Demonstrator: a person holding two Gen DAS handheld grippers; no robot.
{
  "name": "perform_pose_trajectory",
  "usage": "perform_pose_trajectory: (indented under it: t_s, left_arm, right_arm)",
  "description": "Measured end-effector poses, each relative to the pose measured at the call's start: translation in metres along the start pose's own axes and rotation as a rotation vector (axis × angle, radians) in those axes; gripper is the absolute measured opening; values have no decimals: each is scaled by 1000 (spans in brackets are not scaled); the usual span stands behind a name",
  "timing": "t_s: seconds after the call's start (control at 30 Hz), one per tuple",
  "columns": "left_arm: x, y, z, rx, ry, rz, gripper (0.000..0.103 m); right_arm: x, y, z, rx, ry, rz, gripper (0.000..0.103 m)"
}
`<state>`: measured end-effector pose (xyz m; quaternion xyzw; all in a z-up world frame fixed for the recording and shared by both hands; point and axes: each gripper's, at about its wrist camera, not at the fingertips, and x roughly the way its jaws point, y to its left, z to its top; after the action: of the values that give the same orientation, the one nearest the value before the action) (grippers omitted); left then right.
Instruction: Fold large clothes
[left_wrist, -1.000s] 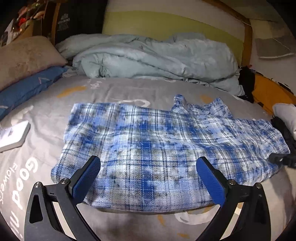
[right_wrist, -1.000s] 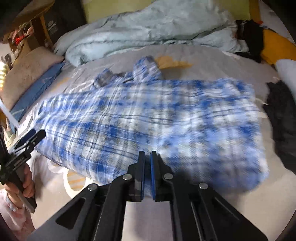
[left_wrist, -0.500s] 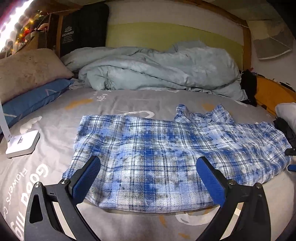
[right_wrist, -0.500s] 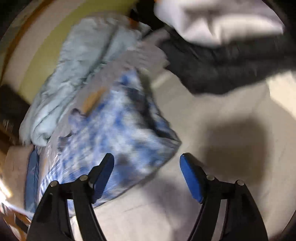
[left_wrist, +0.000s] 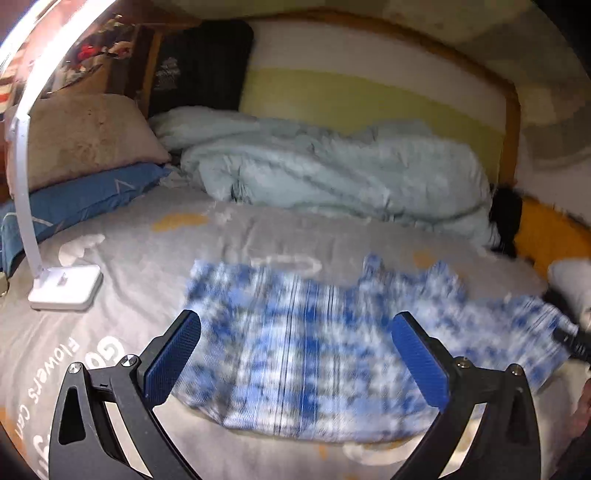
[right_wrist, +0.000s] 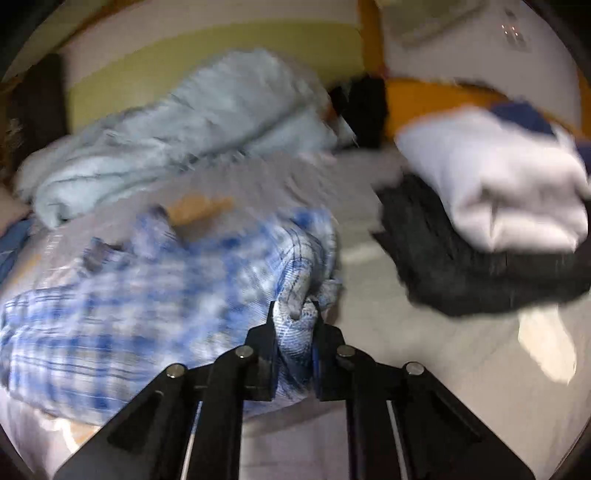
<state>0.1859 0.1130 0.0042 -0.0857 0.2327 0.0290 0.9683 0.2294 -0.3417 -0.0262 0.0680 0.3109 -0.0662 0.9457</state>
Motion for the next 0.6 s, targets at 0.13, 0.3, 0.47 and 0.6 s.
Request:
perform_pose_trajectory:
  t_s: [0.13,0.3,0.47,0.6]
  left_arm:
    - [-22,4,18,3,-92,-3,103]
    - [-21,17,23,-47,-71,-15,103]
    - [-27,18,21,-35,-90,-12,103]
    - [-28,9,18,14,-98,-24,103]
  right_arm:
    - [-23,30,11,-42,-44,123,12]
    - [-23,78,-7,-123,13,282,12]
    - [3,103,-46,-185,122,352,12]
    - [3,102,-52,-201,135,380,14]
